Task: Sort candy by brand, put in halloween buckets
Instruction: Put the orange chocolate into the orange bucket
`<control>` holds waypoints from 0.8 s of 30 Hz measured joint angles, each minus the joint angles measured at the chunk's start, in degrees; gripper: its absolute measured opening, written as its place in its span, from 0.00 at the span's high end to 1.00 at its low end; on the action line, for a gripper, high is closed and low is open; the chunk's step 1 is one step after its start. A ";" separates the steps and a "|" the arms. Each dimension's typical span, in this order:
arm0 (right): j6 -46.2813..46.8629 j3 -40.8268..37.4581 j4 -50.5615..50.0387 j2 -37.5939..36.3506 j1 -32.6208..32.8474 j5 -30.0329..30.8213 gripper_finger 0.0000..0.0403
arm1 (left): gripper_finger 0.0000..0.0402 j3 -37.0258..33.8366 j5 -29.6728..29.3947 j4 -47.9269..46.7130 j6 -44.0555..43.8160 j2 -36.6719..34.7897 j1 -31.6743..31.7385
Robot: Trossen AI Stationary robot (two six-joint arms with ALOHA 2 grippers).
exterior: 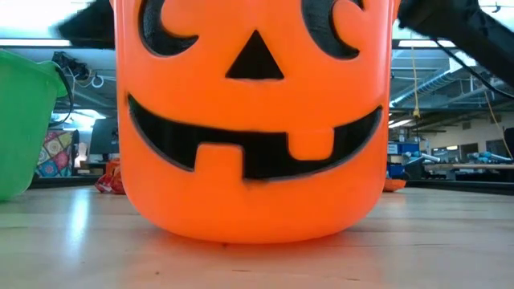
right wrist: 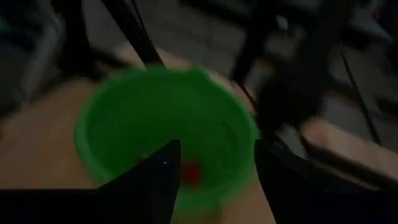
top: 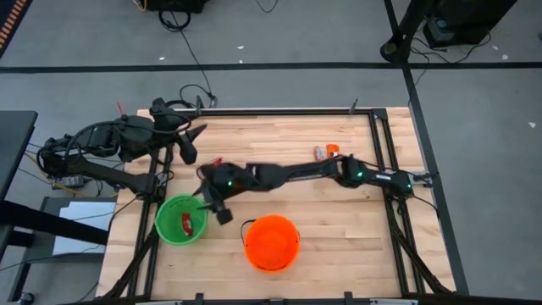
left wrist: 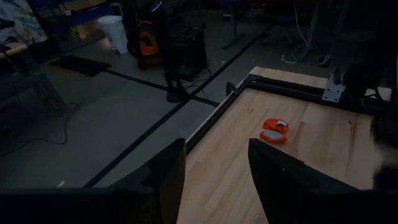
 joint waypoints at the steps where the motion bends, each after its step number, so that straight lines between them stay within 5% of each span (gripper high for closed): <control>1: -0.86 0.00 -4.30 -2.36 -0.24 1.71 0.47 | 0.55 0.00 0.19 -0.40 0.00 0.00 0.00; 10: 0.67 -2.00 -32.61 -16.60 -3.36 13.27 0.50 | 0.55 -0.02 1.75 -4.73 -0.63 2.56 0.00; 16: 4.88 -10.75 -38.14 -28.82 -3.30 23.89 0.50 | 0.55 -0.02 2.30 -4.36 -0.50 4.69 0.00; 24: 14.73 -32.10 -38.15 -49.91 -3.41 34.20 0.50 | 0.55 -0.02 0.13 -4.52 -0.27 4.90 0.02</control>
